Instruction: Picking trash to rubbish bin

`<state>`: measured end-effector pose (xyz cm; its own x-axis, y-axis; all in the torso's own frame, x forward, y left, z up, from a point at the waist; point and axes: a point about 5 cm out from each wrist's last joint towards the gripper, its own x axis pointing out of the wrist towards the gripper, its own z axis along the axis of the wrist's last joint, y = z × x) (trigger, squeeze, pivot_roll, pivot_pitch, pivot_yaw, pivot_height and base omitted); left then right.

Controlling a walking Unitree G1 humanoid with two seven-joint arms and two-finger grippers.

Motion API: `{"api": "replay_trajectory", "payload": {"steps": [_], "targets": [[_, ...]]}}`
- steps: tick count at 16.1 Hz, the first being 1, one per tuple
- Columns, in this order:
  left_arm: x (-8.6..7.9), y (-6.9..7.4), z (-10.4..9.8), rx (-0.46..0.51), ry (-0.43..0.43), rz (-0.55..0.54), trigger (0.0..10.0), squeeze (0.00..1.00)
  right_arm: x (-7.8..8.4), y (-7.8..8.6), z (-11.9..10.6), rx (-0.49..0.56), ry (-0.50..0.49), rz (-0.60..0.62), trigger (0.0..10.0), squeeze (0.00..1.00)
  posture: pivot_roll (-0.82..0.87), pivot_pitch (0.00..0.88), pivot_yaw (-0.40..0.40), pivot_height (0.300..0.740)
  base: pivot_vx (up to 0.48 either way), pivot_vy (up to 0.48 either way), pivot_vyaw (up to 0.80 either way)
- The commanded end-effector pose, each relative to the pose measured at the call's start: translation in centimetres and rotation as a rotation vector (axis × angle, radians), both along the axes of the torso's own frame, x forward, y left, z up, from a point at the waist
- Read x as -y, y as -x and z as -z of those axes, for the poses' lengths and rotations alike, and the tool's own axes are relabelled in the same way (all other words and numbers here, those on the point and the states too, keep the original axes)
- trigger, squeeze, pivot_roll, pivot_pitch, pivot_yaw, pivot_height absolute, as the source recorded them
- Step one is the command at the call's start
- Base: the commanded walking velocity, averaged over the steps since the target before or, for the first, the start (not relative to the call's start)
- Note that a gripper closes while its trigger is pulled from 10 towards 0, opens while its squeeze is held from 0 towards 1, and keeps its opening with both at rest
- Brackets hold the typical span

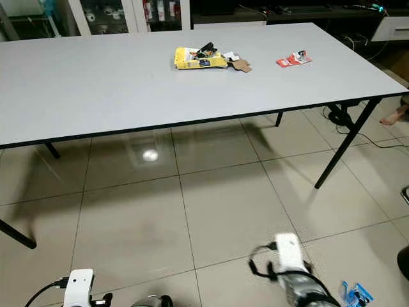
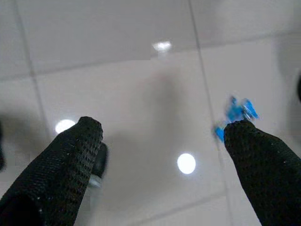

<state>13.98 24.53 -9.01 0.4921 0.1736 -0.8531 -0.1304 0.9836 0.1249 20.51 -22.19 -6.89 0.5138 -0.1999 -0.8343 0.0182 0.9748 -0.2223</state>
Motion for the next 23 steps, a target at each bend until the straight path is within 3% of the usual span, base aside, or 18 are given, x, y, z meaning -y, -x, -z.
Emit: {"api": "replay_trajectory", "payload": {"steps": [1, 5, 10, 13, 14, 17, 19, 23], "targets": [[0.1, -0.1, 0.0, 0.007, -0.003, 0.007, 10.0, 0.00, 0.7, 0.4, 0.1, -0.021, 0.036, 0.012, 10.0, 0.00, -0.05, 0.050, 0.011, 0.740, 0.000, 0.000, 0.00], [0.0, 0.1, 0.0, -0.008, -0.005, 0.028, 10.0, 0.00, 2.4, 1.0, -0.1, -0.047, 0.121, 0.037, 10.0, 0.00, -0.05, 0.050, 0.011, 0.740, 0.000, 0.000, 0.00], [0.0, 0.3, 0.1, -0.005, 0.010, 0.031, 10.0, 0.00, 3.1, 1.0, -0.3, -0.050, 0.150, 0.052, 10.0, 0.00, -0.05, 0.052, 0.011, 0.740, 0.000, 0.000, 0.00], [0.0, 0.4, 0.1, -0.014, 0.005, 0.036, 10.0, 0.00, 4.1, 2.1, -0.1, -0.085, 0.165, 0.056, 10.0, 0.00, -0.05, 0.052, 0.013, 0.740, 0.000, 0.000, 0.00], [0.0, 0.4, 0.1, -0.015, 0.004, 0.037, 10.0, 0.00, 4.1, 2.2, 0.0, -0.089, 0.162, 0.053, 10.0, 0.00, -0.05, 0.052, 0.013, 0.740, 0.000, 0.000, 0.00], [-0.2, 0.3, 0.0, -0.002, -0.019, 0.041, 10.0, 0.00, 1.9, 1.9, 0.5, -0.077, 0.030, -0.002, 10.0, 0.00, -0.05, 0.055, 0.009, 0.740, 0.000, 0.000, 0.00], [-0.2, 0.3, 0.0, 0.018, -0.009, 0.032, 10.0, 0.00, 0.7, 1.2, 0.5, -0.065, 0.009, -0.032, 10.0, 0.00, -0.05, 0.055, 0.009, 0.740, 0.000, 0.000, 0.00], [-0.4, 0.5, 0.0, 0.018, -0.012, 0.033, 10.0, 0.00, 0.7, 1.3, 0.5, -0.078, 0.028, -0.060, 10.0, 0.00, -0.04, 0.054, 0.008, 0.740, 0.000, 0.000, 0.00]]}}
